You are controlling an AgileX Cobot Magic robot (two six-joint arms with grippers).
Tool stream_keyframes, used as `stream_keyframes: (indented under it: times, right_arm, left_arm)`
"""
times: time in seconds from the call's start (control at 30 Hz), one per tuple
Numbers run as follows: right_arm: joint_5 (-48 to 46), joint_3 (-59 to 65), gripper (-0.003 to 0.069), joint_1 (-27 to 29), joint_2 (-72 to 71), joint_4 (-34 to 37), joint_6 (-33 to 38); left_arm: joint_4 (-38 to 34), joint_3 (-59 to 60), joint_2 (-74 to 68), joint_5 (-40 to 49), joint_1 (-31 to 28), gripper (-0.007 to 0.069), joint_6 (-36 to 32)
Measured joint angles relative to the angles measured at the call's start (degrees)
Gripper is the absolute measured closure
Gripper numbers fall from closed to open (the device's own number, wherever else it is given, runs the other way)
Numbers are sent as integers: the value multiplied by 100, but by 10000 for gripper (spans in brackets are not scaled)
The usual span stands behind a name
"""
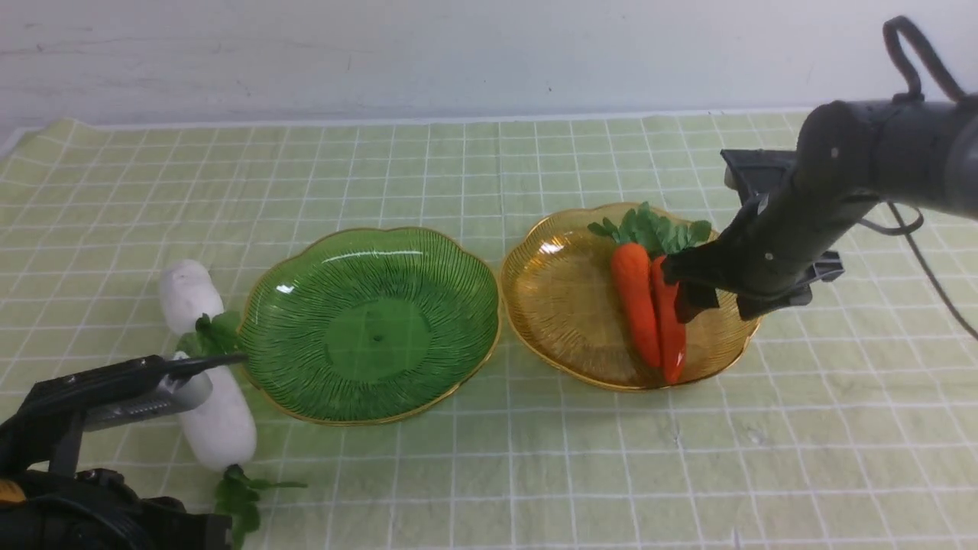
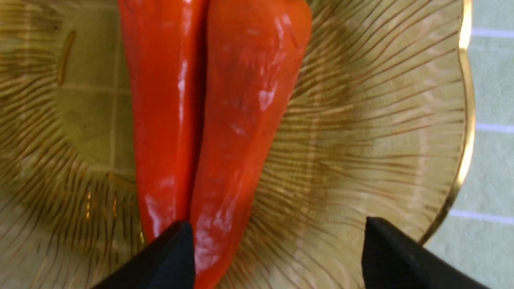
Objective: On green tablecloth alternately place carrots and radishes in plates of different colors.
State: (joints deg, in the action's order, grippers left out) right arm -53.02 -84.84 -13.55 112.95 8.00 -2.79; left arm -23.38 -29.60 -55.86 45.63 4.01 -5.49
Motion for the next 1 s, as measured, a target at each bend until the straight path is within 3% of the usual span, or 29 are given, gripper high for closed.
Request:
stream_keyframes:
  times: [0.13,0.23,0.3,0.4,0.43,0.57,0.67,0.83,1.0]
  right_arm:
    - [-1255,-720,161,0,0,-62,249]
    - [-1593,-1134,223,0,-33,-90,375]
    - [-1684,-1197,313,0,-228,-36,370]
    - [-1707,-1118,385,0,-482,131,370]
    - [-1718,-927,464,0,-791,323,387]
    - [-1732,-155,588,0,-1633,683,593]
    - [-1755,552,638,0,-2266,755,691]
    - [-1800,1707,670,0,-3233,724,845]
    - [-1826,2186,671,0,-3792,596,924]
  left_arm:
    - [342,-45,0,-255,0,396,380]
    - [572,-119,-12,-400,0,323,633]
    - [808,-169,-22,-713,0,260,849]
    - [1006,-218,-91,-1128,0,201,1127]
    - [1036,-236,-202,-1348,0,180,1205]
    - [1208,-242,-750,-2042,0,166,1242]
    - [1291,-242,-1297,-2681,-53,166,1395]
    - [1306,-304,-2198,-3599,-143,166,1773]
    - [1306,-501,-2719,-3818,-147,161,2085]
